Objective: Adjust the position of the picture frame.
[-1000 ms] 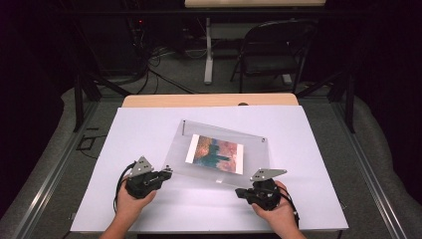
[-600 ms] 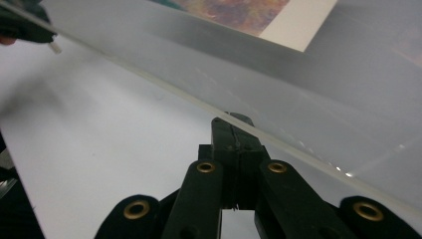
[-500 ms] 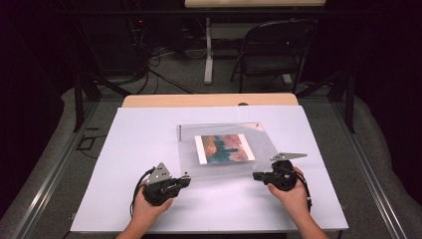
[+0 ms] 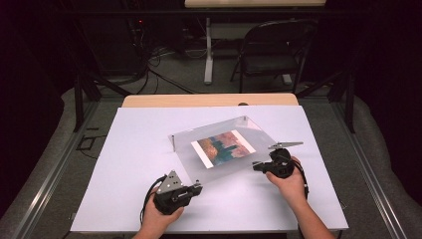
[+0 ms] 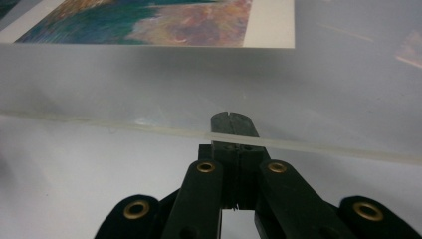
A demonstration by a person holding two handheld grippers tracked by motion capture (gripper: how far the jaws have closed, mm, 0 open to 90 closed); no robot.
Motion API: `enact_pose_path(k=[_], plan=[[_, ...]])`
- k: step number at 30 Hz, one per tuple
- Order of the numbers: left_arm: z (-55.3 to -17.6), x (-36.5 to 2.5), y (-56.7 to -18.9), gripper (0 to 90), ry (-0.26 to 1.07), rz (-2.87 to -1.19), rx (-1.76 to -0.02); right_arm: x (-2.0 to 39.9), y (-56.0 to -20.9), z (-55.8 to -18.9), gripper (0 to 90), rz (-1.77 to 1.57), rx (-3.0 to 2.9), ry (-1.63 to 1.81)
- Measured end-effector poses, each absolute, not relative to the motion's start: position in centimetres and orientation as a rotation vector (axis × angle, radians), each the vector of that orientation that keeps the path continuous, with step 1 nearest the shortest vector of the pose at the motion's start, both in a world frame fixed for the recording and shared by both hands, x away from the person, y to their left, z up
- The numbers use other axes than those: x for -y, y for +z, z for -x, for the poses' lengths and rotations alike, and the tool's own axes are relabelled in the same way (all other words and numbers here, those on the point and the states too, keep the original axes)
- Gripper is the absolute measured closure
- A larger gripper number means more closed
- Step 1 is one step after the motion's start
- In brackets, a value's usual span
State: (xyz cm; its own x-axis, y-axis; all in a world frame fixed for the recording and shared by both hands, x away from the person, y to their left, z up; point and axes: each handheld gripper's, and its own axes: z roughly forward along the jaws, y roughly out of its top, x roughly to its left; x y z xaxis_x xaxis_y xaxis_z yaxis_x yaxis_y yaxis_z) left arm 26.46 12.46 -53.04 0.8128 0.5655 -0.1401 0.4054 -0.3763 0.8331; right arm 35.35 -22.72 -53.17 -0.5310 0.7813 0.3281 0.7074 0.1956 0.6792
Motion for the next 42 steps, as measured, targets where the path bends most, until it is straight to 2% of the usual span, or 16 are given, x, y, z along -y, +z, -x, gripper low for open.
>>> enact_pose_path(k=[16,23,31,38,42], plan=[[-25.7,-10.2,-53.9,85.3,0.189,-2.044,-0.681,21.9,-53.5,-37.7,90.0,-1.485,-2.374,1.147],[-26.1,-8.9,-54.0,85.3,0.153,-2.067,-0.656,22.6,-53.7,-37.7,90.0,-1.491,-2.351,1.157],[-26.0,-6.1,-55.2,84.7,0.125,-2.135,-0.615,25.0,-52.7,-35.4,84.1,-1.478,-2.264,1.068],[-26.1,-5.9,-55.6,83.0,0.107,-2.157,-0.631,25.4,-51.6,-32.0,75.9,-1.405,-2.215,1.082],[-25.8,-6.7,-55.3,72.7,0.095,-2.144,-0.645,25.3,-51.1,-30.6,71.5,-1.371,-2.203,1.154]])
